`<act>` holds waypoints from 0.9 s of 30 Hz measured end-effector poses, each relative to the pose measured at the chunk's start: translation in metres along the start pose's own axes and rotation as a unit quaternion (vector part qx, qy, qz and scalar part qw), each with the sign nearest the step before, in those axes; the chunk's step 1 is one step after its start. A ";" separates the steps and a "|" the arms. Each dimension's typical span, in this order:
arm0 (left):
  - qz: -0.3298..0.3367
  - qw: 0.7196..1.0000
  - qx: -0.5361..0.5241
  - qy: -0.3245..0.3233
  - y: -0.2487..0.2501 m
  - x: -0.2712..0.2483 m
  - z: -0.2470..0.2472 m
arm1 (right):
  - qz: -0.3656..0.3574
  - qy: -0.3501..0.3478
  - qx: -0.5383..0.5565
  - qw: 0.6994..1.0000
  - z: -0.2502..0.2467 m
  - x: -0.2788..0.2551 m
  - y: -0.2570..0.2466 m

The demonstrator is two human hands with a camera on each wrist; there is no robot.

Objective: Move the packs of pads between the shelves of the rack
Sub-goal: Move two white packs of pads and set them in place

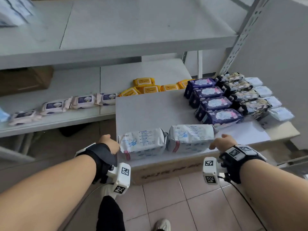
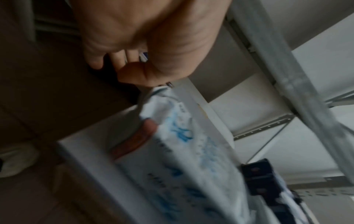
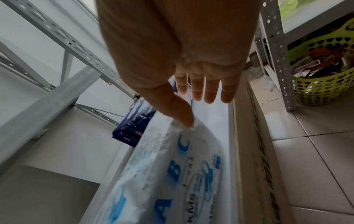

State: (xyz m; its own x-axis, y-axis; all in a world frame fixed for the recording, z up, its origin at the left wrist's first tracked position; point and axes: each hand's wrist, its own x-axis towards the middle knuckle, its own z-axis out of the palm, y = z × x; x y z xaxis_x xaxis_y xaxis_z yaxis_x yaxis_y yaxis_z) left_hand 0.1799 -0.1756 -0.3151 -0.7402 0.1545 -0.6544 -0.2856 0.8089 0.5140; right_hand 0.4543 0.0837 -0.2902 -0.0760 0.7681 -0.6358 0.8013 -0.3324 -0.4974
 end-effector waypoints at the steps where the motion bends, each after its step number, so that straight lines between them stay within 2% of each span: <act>1: -0.010 1.000 -0.013 -0.013 -0.006 0.000 0.002 | -0.006 -0.006 0.012 1.000 0.003 0.007 0.006; 2: -0.021 0.999 -0.024 -0.029 -0.011 0.000 0.004 | -0.021 -0.012 0.024 0.999 0.006 0.014 0.011; 4: 0.012 0.999 0.015 -0.038 -0.027 0.003 0.014 | -0.065 -0.020 0.064 0.996 0.011 0.025 0.018; 6: 0.030 0.998 -0.015 -0.056 -0.034 0.003 0.025 | -0.110 -0.030 0.118 0.986 0.016 0.038 0.023; 10: 0.064 0.995 -0.045 -0.057 -0.034 0.009 0.037 | -0.212 -0.116 0.159 0.957 0.024 0.051 0.024; 13: 0.080 0.990 -0.080 -0.079 -0.033 0.015 0.038 | -0.246 -0.153 0.169 0.942 0.025 0.051 0.020; 17: 0.106 0.986 -0.102 -0.085 -0.028 0.017 0.038 | -0.237 -0.179 0.171 0.939 0.024 0.051 0.017; 22: 0.123 0.975 -0.156 -0.098 -0.021 0.019 0.036 | -0.208 -0.273 0.154 0.927 0.025 0.038 0.011; 27: 0.077 0.979 -0.177 -0.071 -0.016 0.023 0.034 | -0.155 -0.219 0.204 0.941 0.035 0.042 0.002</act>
State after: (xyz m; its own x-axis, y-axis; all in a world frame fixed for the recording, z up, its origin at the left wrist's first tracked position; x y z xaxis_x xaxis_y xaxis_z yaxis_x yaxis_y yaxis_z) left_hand 0.1878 -0.1661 -0.3571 -0.7061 0.3575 -0.6112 -0.3889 0.5256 0.7566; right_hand 0.4321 0.0957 -0.3389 -0.5778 0.5936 -0.5602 0.4119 -0.3804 -0.8280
